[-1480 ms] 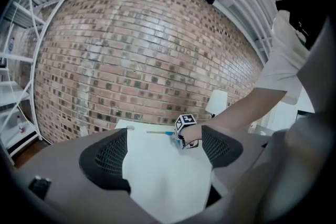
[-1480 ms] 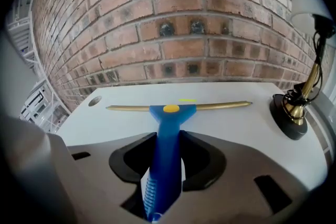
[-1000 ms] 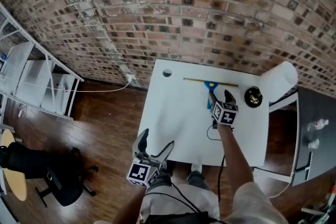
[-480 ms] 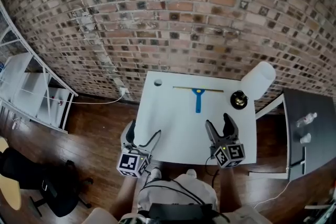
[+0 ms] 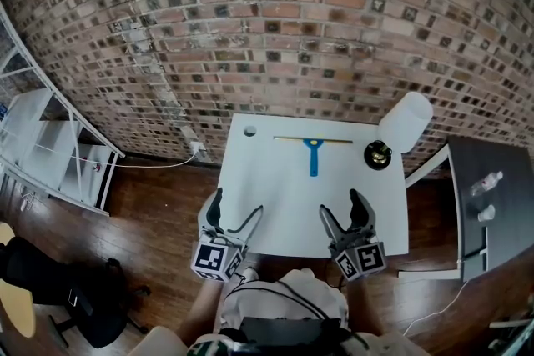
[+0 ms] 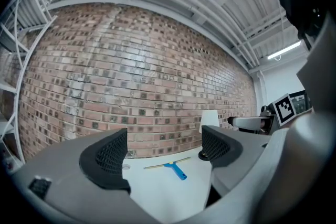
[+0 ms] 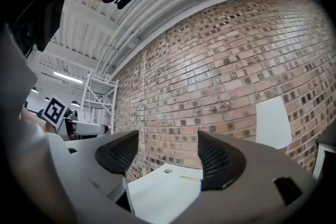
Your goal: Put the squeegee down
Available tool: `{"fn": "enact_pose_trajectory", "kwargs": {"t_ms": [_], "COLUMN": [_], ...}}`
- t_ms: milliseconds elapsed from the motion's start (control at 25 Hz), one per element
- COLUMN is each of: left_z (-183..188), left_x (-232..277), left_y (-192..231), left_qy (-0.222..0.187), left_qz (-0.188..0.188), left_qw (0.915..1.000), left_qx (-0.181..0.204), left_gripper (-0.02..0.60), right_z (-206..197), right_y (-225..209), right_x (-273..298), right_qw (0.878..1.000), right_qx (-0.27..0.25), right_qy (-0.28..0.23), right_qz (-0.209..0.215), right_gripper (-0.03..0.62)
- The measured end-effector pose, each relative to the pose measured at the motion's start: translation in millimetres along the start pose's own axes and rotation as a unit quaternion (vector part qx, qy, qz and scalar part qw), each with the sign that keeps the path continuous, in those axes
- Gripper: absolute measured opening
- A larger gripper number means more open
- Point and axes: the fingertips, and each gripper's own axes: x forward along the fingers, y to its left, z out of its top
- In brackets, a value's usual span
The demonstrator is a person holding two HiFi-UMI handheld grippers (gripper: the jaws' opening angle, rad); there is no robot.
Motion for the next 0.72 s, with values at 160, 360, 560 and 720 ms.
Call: {"fn": "enact_pose_trajectory", "kwargs": {"t_ms": [160,360,560,720], "left_z": [3.1,2.2,2.3,5.6], "left_x": [0.7,2.8,8.3,15.0], "left_y": [-5.1,-6.2,-9.5,-12.9], "left_qy": [-0.002,-0.005,-0.009,-0.010], "left_qz": [-0.008,-0.015,-0.021,-0.027], "left_qw": [1.0000,0.9999,0.9997,0.9995], "left_qx": [0.003,0.005,0.004,0.010], "left_gripper": [0.422,0.422,0.422,0.422], "right_z": [1.4,-2.2,-5.3,-0.8], "right_y": [5.2,5.6,-2.6,-4.5], "right_x": [0.3,0.7,-1.3,2.1], "right_qw": [1.000,1.000,1.000,0.999], "right_qx": [0.007,-0.014,-0.015,-0.019], "right_qy": [-0.002,0.014,0.024,0.026], "right_qz": [0.004,0.001,-0.013,-0.016], "right_gripper": [0.380,0.377,0.376,0.376]}}
